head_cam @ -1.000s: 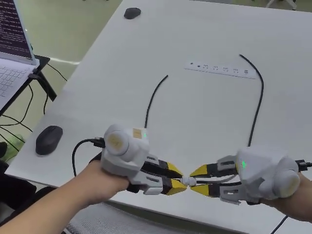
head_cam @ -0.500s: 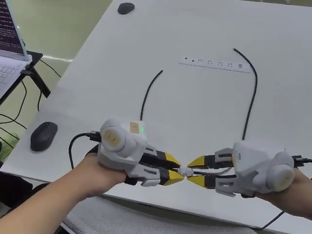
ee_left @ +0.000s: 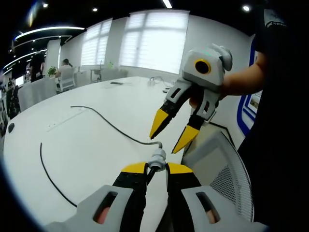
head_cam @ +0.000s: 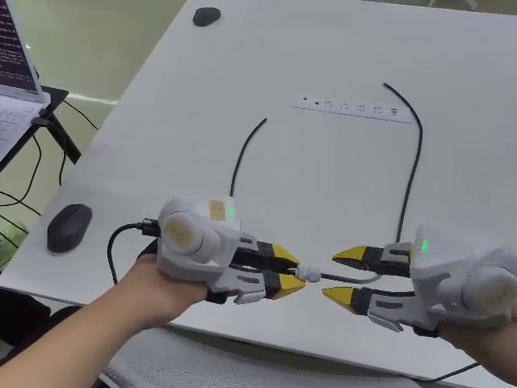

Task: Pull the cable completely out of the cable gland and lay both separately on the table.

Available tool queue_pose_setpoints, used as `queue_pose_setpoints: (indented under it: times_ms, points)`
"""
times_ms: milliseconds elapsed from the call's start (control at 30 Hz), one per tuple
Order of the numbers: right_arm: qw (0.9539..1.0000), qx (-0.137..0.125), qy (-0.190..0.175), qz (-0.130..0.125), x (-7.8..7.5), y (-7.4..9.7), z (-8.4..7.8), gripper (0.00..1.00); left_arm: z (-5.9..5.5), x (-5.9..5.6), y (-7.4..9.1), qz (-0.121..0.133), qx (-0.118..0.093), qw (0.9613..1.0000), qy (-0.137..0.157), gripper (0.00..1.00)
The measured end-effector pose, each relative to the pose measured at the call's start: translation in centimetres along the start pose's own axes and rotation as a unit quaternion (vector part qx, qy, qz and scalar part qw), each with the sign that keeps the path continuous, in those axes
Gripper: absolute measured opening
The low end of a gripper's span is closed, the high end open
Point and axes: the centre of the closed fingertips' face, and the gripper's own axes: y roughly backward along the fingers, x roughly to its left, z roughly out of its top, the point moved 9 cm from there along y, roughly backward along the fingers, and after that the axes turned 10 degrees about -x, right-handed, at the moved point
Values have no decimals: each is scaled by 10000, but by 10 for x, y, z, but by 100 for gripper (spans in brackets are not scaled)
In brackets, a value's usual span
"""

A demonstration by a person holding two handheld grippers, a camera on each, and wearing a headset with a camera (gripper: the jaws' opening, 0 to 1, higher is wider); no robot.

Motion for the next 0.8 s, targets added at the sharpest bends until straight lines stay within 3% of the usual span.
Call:
queue_pose_setpoints:
  times_ms: [67, 133, 333, 667, 733, 800]
  points:
    - [9996, 140, 113, -239, 4, -2, 0, 15, 2, 2, 1, 25, -36, 10000, 17, 14]
    - [9986, 44, 137, -511, 5, -4, 3, 11, 5, 5, 2, 58, -41, 10000, 39, 14]
    - [9945, 185, 544, -874, 4, -10, 5, 10, 11, 9, 1, 16, -39, 10000, -56, 14]
    - [9947, 67, 510, -885, 5, -13, 7, 2, 12, 11, 1, 39, 39, 9998, -170, 14]
    - [9956, 56, 280, -889, 5, -14, 7, 2, 12, 11, 2, 31, 60, 9998, -192, 14]
    - [9956, 45, 297, -885, 5, -14, 6, 2, 11, 11, 2, 23, 63, 9998, -178, 14]
